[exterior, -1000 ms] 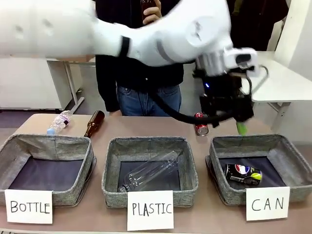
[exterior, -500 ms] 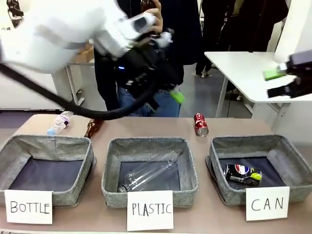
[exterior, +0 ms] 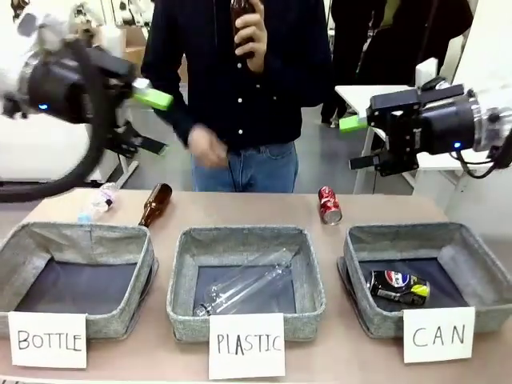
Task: Sort the can waste into the basket.
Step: Pick up the can waste from the table and place it in the right Fabric basket.
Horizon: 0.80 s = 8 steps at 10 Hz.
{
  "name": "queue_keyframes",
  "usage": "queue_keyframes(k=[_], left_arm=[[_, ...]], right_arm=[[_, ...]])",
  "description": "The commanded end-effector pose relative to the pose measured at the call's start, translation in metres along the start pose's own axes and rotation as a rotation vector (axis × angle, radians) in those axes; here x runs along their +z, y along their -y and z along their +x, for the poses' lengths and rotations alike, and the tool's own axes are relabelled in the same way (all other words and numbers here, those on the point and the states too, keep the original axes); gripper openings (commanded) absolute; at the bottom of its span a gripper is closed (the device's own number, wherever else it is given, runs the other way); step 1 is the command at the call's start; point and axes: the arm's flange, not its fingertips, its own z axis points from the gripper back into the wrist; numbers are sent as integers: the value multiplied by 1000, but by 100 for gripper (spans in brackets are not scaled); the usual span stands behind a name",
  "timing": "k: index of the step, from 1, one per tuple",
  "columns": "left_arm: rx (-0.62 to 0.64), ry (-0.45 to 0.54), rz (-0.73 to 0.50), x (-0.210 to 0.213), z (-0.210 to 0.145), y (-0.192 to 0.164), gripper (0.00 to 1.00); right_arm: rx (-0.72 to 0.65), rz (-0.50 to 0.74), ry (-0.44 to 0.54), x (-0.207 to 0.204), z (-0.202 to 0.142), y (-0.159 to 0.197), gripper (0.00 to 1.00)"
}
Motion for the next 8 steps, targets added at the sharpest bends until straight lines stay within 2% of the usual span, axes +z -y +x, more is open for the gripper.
queue_keyframes(k=[1, 2, 3, 4, 8], left_arm=[[54, 127, -109, 37, -27, -34, 100], [103, 165, -151, 52, -38, -49, 100], [36, 57, -62, 30, -13, -19, 100], [36, 57, -62, 30, -13, -19, 100], [36, 57, -62, 30, -13, -19, 100]], right_arm=[[-98, 32, 50, 12, 0, -1, 100], [-105, 18, 91, 23, 6, 0, 100], [-93, -62, 134, 30, 15, 2, 100], [-84, 8, 36, 11, 6, 4, 100], [-84, 8, 36, 11, 6, 4, 100]])
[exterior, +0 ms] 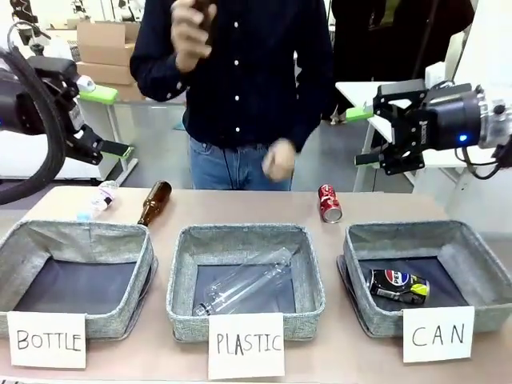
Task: Sort the can waste into the basket.
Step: Pick up the can waste from the table and place it in the right Fabric basket.
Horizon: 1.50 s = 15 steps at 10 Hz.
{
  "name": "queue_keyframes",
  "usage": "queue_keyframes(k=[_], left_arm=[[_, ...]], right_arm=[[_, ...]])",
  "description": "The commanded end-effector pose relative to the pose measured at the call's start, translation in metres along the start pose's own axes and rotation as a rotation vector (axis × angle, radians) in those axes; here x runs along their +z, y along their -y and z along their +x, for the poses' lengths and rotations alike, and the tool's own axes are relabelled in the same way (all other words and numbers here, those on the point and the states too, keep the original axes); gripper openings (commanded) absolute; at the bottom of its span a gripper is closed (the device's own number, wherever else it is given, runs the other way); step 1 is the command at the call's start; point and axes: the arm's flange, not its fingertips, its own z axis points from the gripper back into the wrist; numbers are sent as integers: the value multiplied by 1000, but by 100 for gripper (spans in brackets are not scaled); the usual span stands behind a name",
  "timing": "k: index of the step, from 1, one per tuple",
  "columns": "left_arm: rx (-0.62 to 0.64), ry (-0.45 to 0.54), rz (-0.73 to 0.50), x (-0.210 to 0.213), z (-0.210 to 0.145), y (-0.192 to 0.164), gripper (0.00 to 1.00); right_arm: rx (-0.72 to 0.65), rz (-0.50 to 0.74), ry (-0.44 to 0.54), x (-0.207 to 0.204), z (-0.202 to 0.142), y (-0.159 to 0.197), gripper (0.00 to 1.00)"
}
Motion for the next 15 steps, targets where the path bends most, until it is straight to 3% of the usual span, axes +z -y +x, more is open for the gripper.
queue_keyframes(k=[1, 6, 7, 8, 9, 11, 12, 13, 14, 15], left_arm=[[6, 22, -16, 5, 2, 0, 100], [6, 22, -16, 5, 2, 0, 100], [6, 22, -16, 5, 2, 0, 100], [6, 22, -16, 5, 2, 0, 100], [6, 22, -16, 5, 2, 0, 100], [6, 22, -16, 5, 2, 0, 100], [6, 22, -16, 5, 2, 0, 100], [6, 22, -16, 5, 2, 0, 100], [6, 22, -16, 5, 2, 0, 100], [6, 22, -16, 5, 2, 0, 100]], right_arm=[[0, 10, -1, -3, 0, 0, 100], [0, 1, -2, 0, 0, 0, 100], [80, -367, 44, -10, 7, 0, 100], [156, -670, 178, -28, 32, 3, 100], [218, -798, 122, -43, 56, 8, 100], [253, -1152, 133, -64, 101, 29, 100], [263, -1222, 120, -74, 110, 34, 100], [258, -1125, 101, -78, 102, 30, 100], [365, -837, 142, -64, 89, 38, 100], [365, -837, 142, -64, 89, 38, 100]])
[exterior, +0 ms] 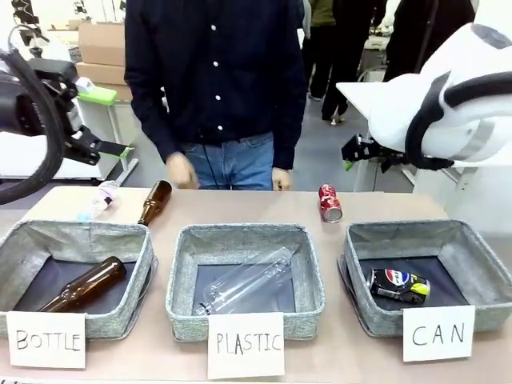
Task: Sort the can waste into the basket.
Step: Pick up the can waste from the table and place it in the right Fabric basket.
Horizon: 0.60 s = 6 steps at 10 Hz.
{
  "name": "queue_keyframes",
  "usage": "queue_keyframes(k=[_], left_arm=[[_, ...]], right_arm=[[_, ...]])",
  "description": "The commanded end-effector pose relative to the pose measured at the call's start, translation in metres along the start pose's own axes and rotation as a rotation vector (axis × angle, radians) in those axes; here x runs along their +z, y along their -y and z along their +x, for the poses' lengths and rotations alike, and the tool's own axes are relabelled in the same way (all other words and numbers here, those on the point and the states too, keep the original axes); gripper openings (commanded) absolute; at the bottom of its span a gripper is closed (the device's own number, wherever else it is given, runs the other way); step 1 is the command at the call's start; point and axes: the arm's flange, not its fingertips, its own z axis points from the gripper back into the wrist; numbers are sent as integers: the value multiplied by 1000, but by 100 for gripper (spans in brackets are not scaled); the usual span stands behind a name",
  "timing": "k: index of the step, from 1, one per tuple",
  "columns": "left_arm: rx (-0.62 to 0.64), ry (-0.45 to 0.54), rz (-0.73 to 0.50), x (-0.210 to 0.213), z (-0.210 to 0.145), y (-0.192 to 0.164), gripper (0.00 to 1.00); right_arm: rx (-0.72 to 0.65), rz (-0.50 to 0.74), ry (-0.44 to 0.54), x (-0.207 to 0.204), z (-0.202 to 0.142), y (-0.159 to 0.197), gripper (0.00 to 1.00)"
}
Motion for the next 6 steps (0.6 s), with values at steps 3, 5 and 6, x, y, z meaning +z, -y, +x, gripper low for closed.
queue_keyframes(k=[3, 5, 6], left_arm=[[-4, 8, -20, -1, 1, 4, 100], [-4, 8, -20, -1, 1, 4, 100], [-4, 8, -20, -1, 1, 4, 100]], right_arm=[[13, -25, -89, -25, 24, -1, 100], [13, -91, -198, -79, 56, -5, 100], [2, -96, -246, -109, 67, -4, 100]])
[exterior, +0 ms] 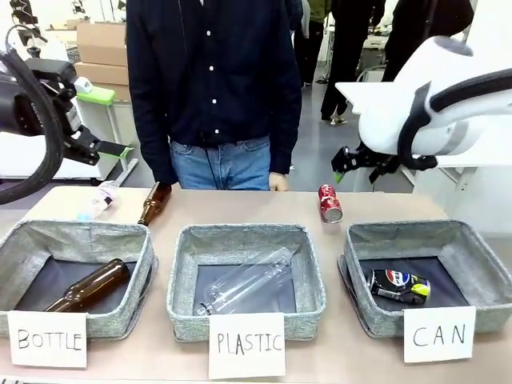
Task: Sort the can waste into the basket.
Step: Pick up the can waste from the table and place it in the right Fabric basket.
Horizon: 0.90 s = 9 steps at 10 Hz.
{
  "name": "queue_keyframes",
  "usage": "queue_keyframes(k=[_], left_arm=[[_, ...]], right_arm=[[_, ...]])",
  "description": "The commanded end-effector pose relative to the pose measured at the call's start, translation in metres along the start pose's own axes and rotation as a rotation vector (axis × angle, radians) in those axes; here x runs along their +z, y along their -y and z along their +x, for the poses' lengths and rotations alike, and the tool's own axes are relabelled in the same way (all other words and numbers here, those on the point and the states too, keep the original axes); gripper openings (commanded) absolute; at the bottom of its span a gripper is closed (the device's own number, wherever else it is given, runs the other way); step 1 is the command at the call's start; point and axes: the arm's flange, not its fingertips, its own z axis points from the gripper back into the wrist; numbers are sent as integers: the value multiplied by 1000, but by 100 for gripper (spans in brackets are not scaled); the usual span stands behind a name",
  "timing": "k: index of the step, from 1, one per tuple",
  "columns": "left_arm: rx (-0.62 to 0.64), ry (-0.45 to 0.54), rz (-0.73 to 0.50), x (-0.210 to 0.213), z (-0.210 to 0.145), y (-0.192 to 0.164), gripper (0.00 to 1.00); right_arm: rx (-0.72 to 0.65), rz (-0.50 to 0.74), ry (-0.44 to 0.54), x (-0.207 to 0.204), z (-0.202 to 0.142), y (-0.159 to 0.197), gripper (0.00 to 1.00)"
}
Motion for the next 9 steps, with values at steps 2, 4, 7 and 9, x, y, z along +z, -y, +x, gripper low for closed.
queue_keyframes(k=[2, 4, 7, 9], left_arm=[[-5, 8, -20, -1, 1, 4, 100], [-5, 8, -20, -1, 1, 4, 100], [-5, 8, -20, -1, 1, 4, 100], [-5, 8, -20, -1, 1, 4, 100]], right_arm=[[-64, -58, -130, -59, 62, -13, 100], [-61, -56, -180, -101, 78, -16, 100], [-63, -79, -252, -140, 87, -18, 100], [-77, -95, -293, -156, 84, -17, 100]])
